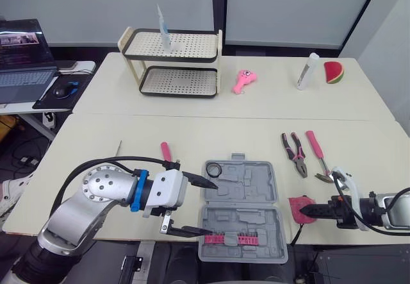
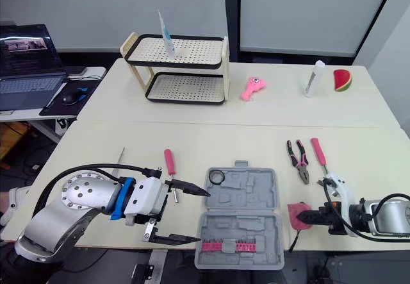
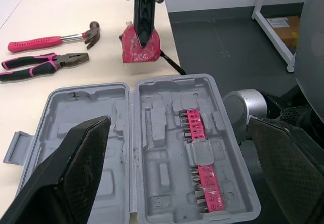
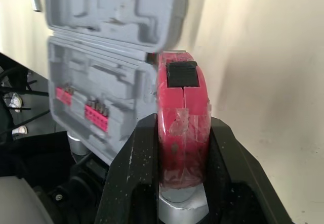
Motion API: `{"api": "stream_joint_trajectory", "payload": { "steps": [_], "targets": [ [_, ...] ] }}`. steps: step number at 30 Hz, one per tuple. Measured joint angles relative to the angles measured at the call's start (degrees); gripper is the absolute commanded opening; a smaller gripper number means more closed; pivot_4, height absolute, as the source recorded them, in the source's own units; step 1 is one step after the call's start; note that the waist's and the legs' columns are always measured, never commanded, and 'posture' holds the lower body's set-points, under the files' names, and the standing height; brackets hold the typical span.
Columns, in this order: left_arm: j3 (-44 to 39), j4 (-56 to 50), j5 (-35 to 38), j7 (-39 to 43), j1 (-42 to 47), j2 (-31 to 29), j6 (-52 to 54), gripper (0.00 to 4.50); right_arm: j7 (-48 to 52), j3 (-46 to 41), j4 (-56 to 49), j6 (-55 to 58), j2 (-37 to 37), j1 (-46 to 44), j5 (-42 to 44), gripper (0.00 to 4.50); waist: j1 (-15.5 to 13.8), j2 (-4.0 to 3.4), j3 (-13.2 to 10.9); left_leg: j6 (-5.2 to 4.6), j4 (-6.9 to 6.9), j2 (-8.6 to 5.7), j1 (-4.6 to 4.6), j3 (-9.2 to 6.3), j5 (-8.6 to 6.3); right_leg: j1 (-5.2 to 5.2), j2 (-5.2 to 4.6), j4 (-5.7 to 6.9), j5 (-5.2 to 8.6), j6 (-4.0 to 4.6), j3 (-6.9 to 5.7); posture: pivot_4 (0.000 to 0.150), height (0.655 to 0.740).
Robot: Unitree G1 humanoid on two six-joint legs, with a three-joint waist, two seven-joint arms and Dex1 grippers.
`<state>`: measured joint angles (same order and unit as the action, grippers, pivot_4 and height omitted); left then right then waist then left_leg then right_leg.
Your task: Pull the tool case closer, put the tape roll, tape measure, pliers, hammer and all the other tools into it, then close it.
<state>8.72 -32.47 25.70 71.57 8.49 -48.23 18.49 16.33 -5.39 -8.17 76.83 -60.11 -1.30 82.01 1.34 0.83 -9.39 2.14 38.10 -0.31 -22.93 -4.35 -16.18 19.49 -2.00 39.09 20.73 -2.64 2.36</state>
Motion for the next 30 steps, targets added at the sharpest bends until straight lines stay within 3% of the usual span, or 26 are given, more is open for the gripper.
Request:
{"api": "stream_joint_trajectory", "payload": {
  "steps": [17,19,25,30],
  "targets": [
    [0.6,-1.2,-0.1,-0.4,-1.7,0.8,-1.6,4.50,3.6,-0.8,2.8,5.2,8.5,-3.3,-12.9,0.81,0.1,0.00,0.0,0.00,0.00,-0.01,0.07,-0.03,0.00,-0.09,0.00,0.01,0.00,0.00,-0.02,0.150,0.7290],
    [0.6,-1.2,-0.1,-0.6,-1.7,0.8,-1.7,4.50,3.7,-1.6,2.9,5.9,9.2,-3.4,-13.6,1.53,0.1,0.00,0.0,0.00,0.00,-0.01,0.07,-0.05,0.00,-0.10,0.00,0.00,0.00,0.00,-0.03,0.150,0.7290],
    [0.6,-1.1,-0.1,-0.7,-1.7,1.0,-2.0,4.50,3.3,-5.3,3.3,9.5,10.6,-3.2,-15.4,2.58,0.1,-0.01,0.0,0.00,0.00,-0.02,0.06,-0.04,0.00,-0.10,0.00,0.00,0.00,0.00,-0.03,0.150,0.7290],
    [0.7,-1.0,-0.2,-0.9,-1.7,1.3,-2.6,4.50,5.4,-11.1,2.0,13.7,7.7,-0.8,-15.4,3.64,0.0,-0.02,0.0,0.00,0.00,-0.03,0.06,-0.03,0.00,-0.11,0.00,0.00,0.00,0.00,-0.02,0.150,0.7290]
  ]
}}
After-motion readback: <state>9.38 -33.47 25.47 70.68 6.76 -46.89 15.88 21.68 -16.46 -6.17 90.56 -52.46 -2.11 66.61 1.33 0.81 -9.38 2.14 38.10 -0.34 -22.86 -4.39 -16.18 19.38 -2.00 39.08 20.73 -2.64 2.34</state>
